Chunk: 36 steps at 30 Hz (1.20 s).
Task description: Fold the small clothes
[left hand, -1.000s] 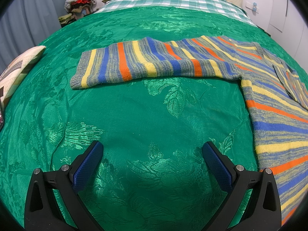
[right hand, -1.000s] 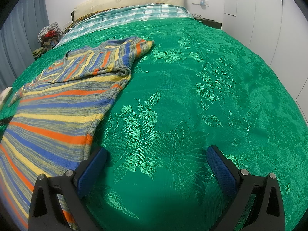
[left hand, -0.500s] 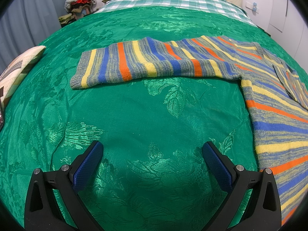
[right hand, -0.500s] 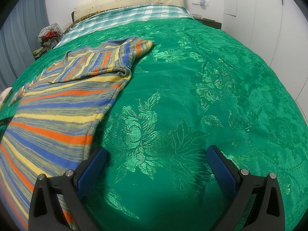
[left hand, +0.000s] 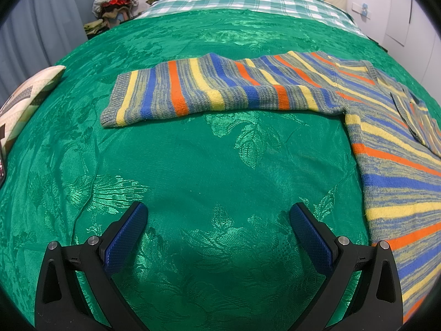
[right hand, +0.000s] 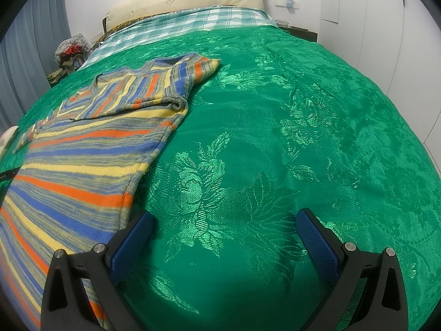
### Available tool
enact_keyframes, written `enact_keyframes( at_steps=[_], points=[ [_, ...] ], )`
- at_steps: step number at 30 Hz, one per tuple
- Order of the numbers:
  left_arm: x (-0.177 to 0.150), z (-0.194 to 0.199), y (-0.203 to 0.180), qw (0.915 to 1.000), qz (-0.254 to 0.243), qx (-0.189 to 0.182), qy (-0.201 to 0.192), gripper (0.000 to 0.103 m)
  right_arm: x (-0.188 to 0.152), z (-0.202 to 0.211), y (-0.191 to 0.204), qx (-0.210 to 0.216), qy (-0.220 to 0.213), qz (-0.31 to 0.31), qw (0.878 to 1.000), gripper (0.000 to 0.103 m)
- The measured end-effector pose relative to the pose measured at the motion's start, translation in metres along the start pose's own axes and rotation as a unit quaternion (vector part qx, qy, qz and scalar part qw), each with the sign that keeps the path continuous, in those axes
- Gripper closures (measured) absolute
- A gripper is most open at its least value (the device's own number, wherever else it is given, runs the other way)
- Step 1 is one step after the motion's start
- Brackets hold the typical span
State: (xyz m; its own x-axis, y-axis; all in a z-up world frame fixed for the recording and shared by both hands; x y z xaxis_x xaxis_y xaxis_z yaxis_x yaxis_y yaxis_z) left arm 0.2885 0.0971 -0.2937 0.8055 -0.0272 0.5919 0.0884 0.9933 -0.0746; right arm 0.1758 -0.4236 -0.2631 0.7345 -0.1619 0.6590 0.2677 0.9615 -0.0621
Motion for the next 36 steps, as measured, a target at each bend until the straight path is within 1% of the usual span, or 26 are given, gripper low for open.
enact_keyframes(
  at_steps=[8, 13, 18, 20, 23, 25, 27, 28, 29, 30, 31, 33, 34, 35, 36],
  points=[
    [0.0, 0.0, 0.0, 1.0, 0.0, 0.001, 0.0, 0.0, 0.0, 0.0, 0.0, -0.001, 0.001, 0.001, 1.0, 0.0],
    [-0.001, 0.001, -0.001, 1.0, -0.005, 0.008, 0.001, 0.0, 0.0, 0.0, 0.0, 0.0, 0.001, 0.001, 1.0, 0.0],
    [0.0, 0.0, 0.001, 1.0, 0.002, -0.002, 0.001, 0.0, 0.0, 0.0, 0.0, -0.001, 0.001, 0.001, 1.0, 0.0],
    [0.002, -0.005, 0.001, 0.9999, 0.005, -0.006, 0.012, 0.0, 0.0, 0.0, 0.0, 0.001, 0.001, 0.0, 1.0, 0.0],
    [0.003, -0.003, -0.002, 0.9997, 0.008, 0.004, 0.021, 0.0, 0.0, 0.0, 0.0, 0.003, 0.0, -0.001, 1.0, 0.0],
    [0.002, -0.001, -0.003, 0.9986, 0.023, 0.005, 0.046, 0.0, -0.001, 0.0, 0.0, 0.003, -0.001, -0.001, 1.0, 0.0],
    [0.0, 0.004, -0.004, 0.9941, 0.063, -0.01, 0.087, 0.0, -0.001, 0.0, 0.0, 0.004, -0.001, -0.002, 1.0, 0.0],
    [-0.001, 0.007, -0.007, 0.992, 0.076, -0.024, 0.098, 0.001, -0.001, 0.0, 0.0, 0.004, -0.001, -0.001, 1.0, 0.0],
    [0.0, 0.013, -0.01, 0.9888, 0.092, -0.054, 0.104, 0.001, -0.001, 0.0, 0.0, 0.004, -0.001, -0.002, 1.0, 0.0],
    [0.003, 0.02, -0.011, 0.9862, 0.105, -0.079, 0.101, 0.002, -0.001, 0.0, 0.0, 0.005, -0.001, -0.002, 1.0, 0.0],
    [0.011, 0.032, -0.009, 0.9825, 0.119, -0.11, 0.092, 0.002, -0.001, 0.0, 0.0, 0.006, -0.002, -0.003, 1.0, 0.0],
    [0.032, 0.048, 0.006, 0.9782, 0.139, -0.141, 0.063, 0.002, -0.001, 0.0, 0.0, 0.007, -0.002, -0.004, 1.0, 0.0],
    [0.047, 0.056, 0.022, 0.9762, 0.156, -0.145, 0.042, 0.002, -0.001, 0.001, -0.001, 0.008, -0.003, -0.004, 1.0, 0.0],
    [0.064, 0.061, 0.046, 0.9734, 0.184, -0.135, 0.021, 0.002, -0.001, 0.001, -0.001, 0.009, -0.003, -0.004, 1.0, 0.0],
    [0.076, 0.061, 0.065, 0.9699, 0.206, -0.129, 0.011, 0.002, -0.001, 0.001, -0.001, 0.01, -0.003, -0.004, 1.0, 0.0]
  ],
)
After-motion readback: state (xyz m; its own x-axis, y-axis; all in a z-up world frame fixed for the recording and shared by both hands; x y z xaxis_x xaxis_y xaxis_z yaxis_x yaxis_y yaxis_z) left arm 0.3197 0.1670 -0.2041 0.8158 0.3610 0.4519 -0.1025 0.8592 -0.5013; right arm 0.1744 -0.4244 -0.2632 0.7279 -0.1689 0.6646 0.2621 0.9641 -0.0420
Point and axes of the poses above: each gripper's, at about its wrist camera, not at the fingertips, and z roughly against the way its jaws point, y to its left, x to its top, the point moved 8 cm from there along -z, roughly the way its jaws point, and after that the axes turned 8 degrees about -x, right-handed, at the moved point
